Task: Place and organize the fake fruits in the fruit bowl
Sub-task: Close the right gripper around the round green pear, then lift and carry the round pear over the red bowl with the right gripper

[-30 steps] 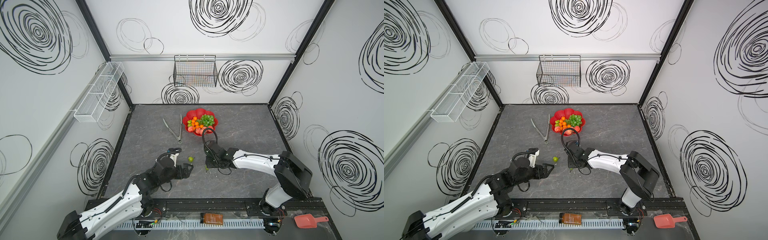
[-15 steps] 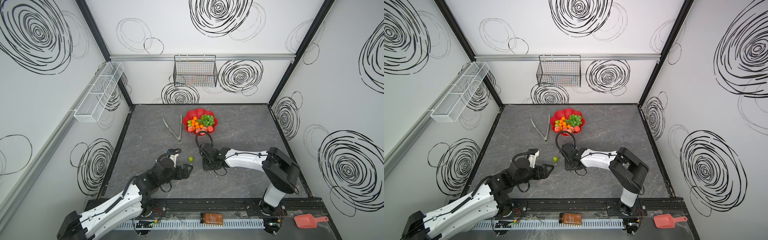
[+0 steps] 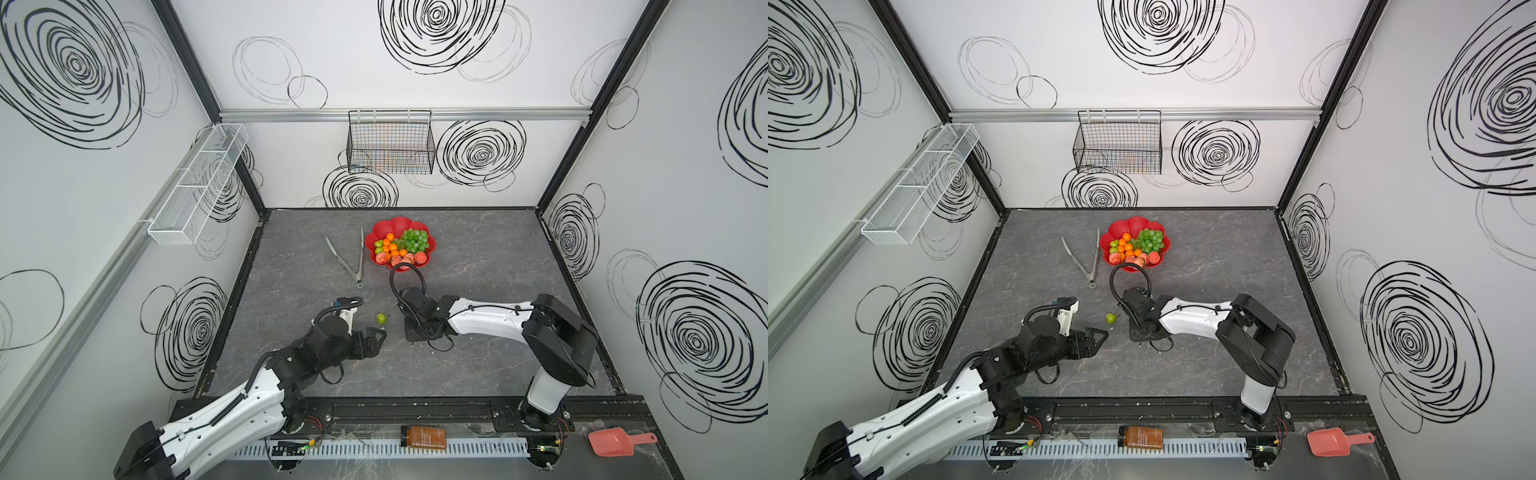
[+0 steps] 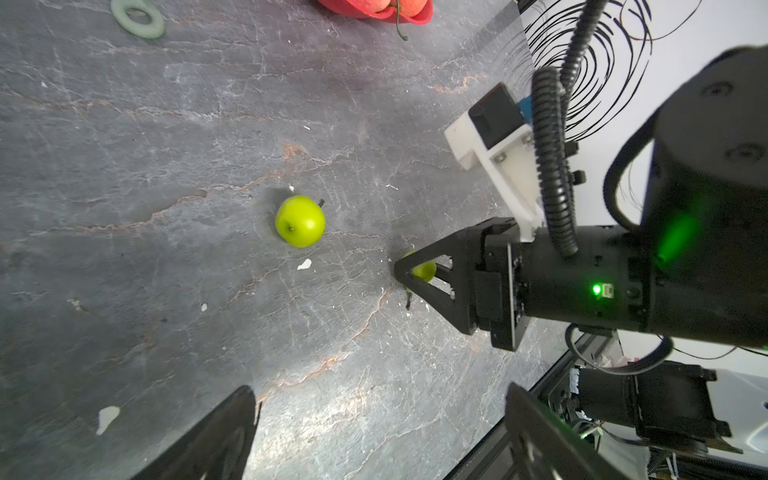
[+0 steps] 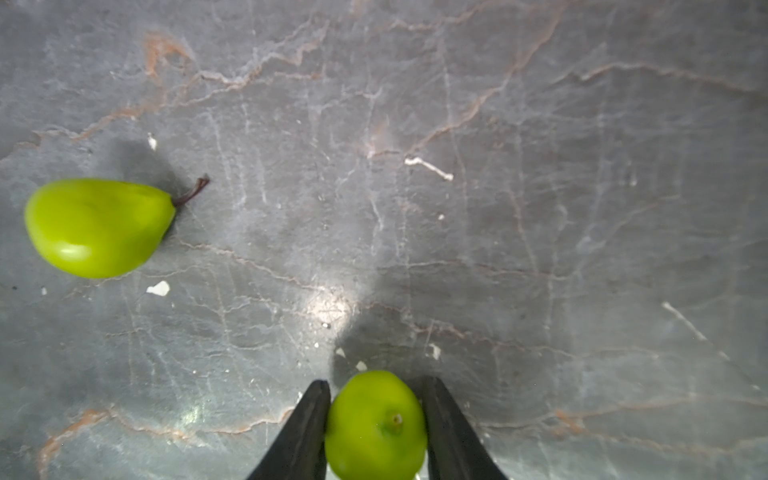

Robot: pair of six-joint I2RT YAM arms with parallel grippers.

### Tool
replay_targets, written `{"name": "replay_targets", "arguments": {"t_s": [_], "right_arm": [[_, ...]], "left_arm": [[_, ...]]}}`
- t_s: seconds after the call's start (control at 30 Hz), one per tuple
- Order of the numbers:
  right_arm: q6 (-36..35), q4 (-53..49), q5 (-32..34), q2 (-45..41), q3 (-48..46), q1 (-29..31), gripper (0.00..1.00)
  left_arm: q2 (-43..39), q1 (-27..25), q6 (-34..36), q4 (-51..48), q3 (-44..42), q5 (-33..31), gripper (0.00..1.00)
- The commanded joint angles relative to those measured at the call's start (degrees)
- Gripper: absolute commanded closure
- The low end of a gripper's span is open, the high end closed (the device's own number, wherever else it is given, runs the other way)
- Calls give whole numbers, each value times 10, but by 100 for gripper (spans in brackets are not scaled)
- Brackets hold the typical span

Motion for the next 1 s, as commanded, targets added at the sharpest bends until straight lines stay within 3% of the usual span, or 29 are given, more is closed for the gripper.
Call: {"name": "replay_targets", "arguments": {"t_s": [0.0,0.57,0.97], "right_arm": [[7,-21,11,4,11,5,62],[-1,26,25,-99,-16,-16,68],[-27,16,13,-129,-1,-69,69]], "left_arm": [[4,0,-1,27,6,-1,4],[10,30,20,10,42,12,4],[31,136,67,-7,74,78,4]]}}
